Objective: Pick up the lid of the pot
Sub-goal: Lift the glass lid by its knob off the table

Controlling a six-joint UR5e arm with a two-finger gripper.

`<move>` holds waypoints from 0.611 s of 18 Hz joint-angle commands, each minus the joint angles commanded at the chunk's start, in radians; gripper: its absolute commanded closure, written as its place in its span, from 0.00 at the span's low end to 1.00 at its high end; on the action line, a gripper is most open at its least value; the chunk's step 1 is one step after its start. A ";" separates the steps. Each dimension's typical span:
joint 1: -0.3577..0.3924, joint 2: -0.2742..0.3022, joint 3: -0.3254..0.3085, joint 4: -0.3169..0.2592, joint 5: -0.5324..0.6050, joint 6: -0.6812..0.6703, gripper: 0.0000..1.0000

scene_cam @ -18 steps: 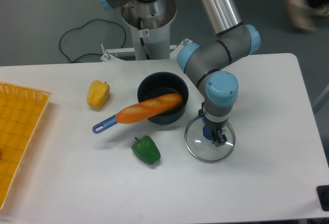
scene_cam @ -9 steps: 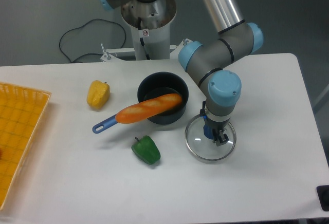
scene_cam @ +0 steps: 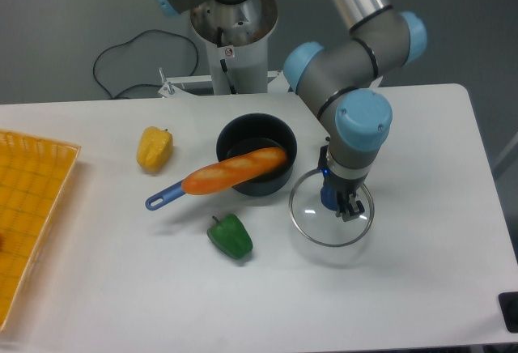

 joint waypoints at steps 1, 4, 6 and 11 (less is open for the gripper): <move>-0.003 0.006 0.000 -0.002 -0.012 -0.011 0.66; -0.012 0.014 -0.006 -0.005 -0.019 -0.014 0.66; -0.023 0.025 -0.009 -0.008 -0.022 -0.040 0.66; -0.023 0.026 -0.014 -0.005 -0.038 -0.048 0.66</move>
